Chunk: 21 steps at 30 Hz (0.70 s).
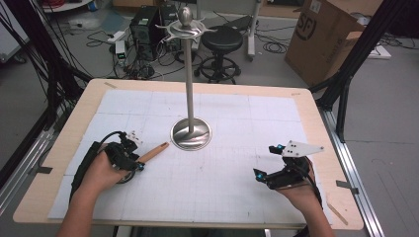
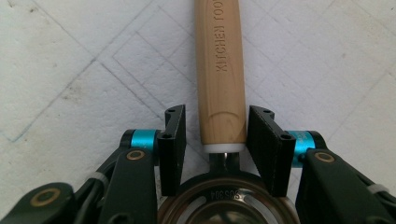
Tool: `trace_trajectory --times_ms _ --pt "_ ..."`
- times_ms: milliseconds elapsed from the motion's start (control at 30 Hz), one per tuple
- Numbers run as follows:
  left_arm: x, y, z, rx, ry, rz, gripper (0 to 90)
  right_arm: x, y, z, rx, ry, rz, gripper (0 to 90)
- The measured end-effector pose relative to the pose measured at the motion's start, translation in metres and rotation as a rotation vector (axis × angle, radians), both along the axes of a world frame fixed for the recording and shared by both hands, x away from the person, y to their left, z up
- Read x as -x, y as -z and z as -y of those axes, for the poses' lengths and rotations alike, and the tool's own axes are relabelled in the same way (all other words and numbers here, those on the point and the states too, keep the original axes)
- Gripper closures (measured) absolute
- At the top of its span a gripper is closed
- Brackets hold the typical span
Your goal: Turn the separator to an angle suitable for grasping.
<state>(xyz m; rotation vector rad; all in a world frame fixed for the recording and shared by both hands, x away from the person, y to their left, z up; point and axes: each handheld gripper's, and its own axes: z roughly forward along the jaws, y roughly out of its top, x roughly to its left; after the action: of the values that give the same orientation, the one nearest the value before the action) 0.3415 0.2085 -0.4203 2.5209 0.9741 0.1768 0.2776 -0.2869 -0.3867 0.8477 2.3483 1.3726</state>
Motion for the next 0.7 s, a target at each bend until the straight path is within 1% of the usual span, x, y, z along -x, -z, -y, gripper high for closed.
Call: trace_trajectory --times_ms 100,133,200,300,333,367,433,467,600,667,700 --pt "-0.0020 -0.0008 0.0022 -0.014 -0.005 -0.015 59.2 0.0007 0.0008 -0.0012 0.004 -0.001 -0.007 0.4" --pt "-0.0019 -0.0013 0.0038 -0.030 -0.006 -0.012 59.4 0.0009 0.0011 -0.0014 0.007 0.000 -0.009 0.4" --pt "-0.0013 -0.0015 0.0053 -0.036 -0.006 -0.008 60.6 0.0004 0.0013 -0.0013 0.011 0.001 -0.008 0.4" --pt "-0.0004 -0.0015 0.0050 -0.027 -0.001 -0.006 62.7 -0.0001 0.0010 -0.0015 0.011 0.002 -0.007 0.4" --pt "0.0000 -0.0015 0.0047 -0.014 -0.001 -0.005 65.3 -0.0002 0.0007 -0.0015 0.012 0.001 -0.006 0.4" --pt "0.0002 -0.0014 0.0046 -0.016 0.002 -0.003 68.3 -0.0004 0.0004 -0.0014 0.013 0.001 -0.004 0.4" --pt "0.0007 -0.0014 0.0036 -0.015 0.017 0.002 68.3 -0.0006 0.0007 -0.0015 0.012 0.002 -0.008 0.4" --pt "0.0014 -0.0010 0.0037 -0.006 0.005 0.003 68.5 -0.0008 0.0013 -0.0014 0.013 0.001 -0.008 0.4" --pt "0.0012 -0.0010 0.0033 -0.006 0.019 0.010 68.8 -0.0009 0.0040 -0.0015 0.023 0.002 -0.016 0.4" --pt "0.0014 -0.0013 0.0023 0.004 0.022 0.013 68.9 -0.0015 0.0049 -0.0015 0.025 0.002 -0.018 0.4" --pt "0.0013 -0.0021 0.0015 0.005 0.033 0.015 69.0 -0.0020 0.0051 -0.0013 0.026 0.000 -0.019 0.4"
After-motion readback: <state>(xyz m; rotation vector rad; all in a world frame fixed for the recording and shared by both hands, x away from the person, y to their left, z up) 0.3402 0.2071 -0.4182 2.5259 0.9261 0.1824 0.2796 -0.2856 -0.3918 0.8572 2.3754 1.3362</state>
